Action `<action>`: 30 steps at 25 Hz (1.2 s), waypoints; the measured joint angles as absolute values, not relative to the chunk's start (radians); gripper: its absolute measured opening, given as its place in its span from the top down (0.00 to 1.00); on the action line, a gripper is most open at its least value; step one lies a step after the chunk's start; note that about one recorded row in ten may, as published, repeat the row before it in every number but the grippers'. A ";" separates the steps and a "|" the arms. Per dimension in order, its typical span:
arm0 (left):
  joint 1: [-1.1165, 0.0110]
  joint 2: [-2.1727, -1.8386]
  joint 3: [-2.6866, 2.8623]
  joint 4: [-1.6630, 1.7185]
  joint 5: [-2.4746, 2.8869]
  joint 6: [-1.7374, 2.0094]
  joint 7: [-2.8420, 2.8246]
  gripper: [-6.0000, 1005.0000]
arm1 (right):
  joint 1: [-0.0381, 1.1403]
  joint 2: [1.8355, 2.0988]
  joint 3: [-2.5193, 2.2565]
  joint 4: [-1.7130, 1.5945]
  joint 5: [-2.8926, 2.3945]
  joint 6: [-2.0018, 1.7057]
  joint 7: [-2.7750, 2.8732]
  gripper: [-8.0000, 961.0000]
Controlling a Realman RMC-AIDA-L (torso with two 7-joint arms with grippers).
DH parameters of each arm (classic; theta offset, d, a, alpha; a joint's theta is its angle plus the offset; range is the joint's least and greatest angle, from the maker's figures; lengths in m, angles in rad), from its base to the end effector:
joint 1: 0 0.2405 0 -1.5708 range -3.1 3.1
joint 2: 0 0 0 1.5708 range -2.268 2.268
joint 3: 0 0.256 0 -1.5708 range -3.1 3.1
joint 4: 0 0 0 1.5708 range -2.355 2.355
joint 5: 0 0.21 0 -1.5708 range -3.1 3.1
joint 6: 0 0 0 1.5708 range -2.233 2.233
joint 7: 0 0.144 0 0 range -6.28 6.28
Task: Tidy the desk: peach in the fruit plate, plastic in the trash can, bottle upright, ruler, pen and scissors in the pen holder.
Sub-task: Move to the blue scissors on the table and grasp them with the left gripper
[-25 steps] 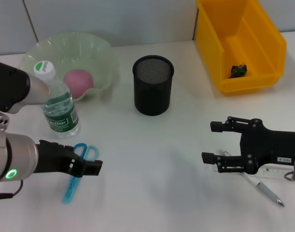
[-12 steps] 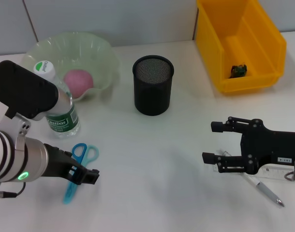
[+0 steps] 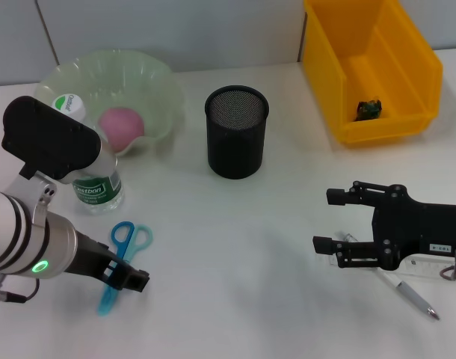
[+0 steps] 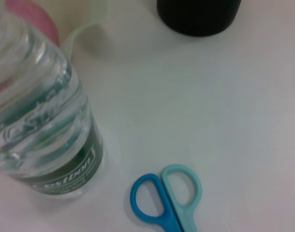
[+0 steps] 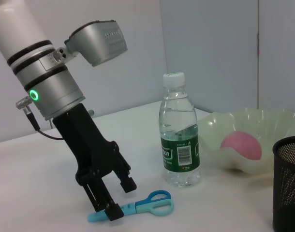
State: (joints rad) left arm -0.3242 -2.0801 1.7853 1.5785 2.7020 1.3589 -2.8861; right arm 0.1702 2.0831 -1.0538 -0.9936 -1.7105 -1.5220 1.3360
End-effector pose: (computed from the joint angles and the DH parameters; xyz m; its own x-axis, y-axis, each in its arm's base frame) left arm -0.1939 0.3004 -0.0415 0.6885 0.7094 -0.1508 0.5417 -0.6413 -0.5434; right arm 0.2800 0.2703 0.0145 0.8447 -0.2194 -0.4881 -0.3785 -0.8898 -0.2550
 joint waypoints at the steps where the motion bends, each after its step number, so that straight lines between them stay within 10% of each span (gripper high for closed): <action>1: -0.328 -2.080 1.783 1.572 2.702 1.361 -2.886 0.24 | 0.170 2.083 -1.054 -0.993 -1.710 -1.522 1.336 0.15; 30: -0.428 -2.080 1.754 1.436 2.703 1.374 -2.885 0.25 | 0.174 2.082 -1.061 -0.994 -1.710 -1.522 1.344 0.15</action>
